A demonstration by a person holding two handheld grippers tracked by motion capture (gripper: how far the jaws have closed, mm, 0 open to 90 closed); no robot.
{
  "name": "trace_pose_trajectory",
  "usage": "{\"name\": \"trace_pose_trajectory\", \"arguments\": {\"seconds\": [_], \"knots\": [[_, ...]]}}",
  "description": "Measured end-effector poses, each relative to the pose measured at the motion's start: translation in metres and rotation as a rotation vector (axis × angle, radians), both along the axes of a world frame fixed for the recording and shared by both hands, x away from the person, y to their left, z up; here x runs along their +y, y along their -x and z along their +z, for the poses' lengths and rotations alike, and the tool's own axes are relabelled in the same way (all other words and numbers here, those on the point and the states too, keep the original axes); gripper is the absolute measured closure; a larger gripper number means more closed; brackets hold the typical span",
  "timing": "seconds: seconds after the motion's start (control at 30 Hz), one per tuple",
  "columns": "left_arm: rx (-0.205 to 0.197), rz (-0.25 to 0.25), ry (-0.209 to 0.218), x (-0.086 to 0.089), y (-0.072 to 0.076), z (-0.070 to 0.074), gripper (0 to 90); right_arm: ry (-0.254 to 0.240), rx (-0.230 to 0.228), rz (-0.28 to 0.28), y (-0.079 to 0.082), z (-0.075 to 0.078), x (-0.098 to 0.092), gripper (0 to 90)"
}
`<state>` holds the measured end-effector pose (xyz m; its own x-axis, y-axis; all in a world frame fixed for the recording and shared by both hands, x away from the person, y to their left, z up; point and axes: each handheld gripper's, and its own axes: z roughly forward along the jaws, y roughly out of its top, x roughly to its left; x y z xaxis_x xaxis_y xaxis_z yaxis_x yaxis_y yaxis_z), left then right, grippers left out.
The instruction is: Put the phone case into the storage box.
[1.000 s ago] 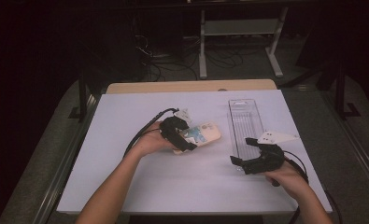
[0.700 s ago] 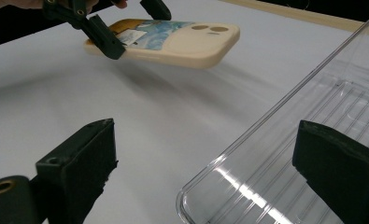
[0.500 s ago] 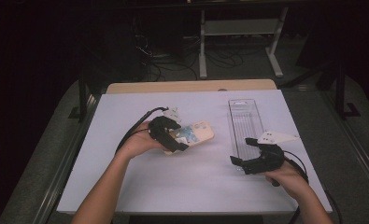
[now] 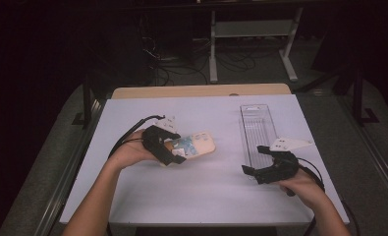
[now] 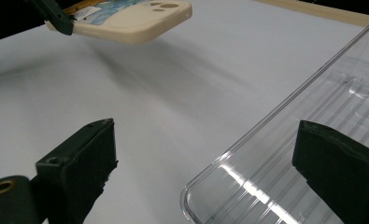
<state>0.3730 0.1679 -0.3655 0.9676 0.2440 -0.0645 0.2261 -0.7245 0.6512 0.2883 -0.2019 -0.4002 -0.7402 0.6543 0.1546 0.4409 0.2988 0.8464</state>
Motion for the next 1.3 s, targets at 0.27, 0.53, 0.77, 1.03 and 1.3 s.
{"name": "trace_pose_trajectory", "arguments": {"seconds": [0.27, 0.53, 0.77, 1.03, 1.3], "knots": [[0.014, -0.033, 0.012, 0.002, -0.002, -0.002, 11.2, 0.024, 0.022, 0.041, -0.003, 0.004, 0.004, 4.8], [0.002, -0.068, 0.006, -0.001, 0.001, 0.001, 11.2, 0.032, 0.058, 0.136, -0.007, 0.013, 0.007, 2.5], [-0.003, -0.083, 0.007, -0.002, 0.004, 0.004, 11.2, 0.049, 0.049, 0.157, -0.020, 0.026, 0.008, 1.9], [-0.006, -0.093, 0.004, -0.002, 0.006, 0.007, 11.2, 0.089, 0.052, 0.195, -0.033, 0.038, 0.013, 0.0], [-0.015, -0.114, 0.011, -0.002, 0.009, 0.010, 11.2, 0.132, 0.041, 0.243, -0.042, 0.044, 0.023, 0.0]]}}
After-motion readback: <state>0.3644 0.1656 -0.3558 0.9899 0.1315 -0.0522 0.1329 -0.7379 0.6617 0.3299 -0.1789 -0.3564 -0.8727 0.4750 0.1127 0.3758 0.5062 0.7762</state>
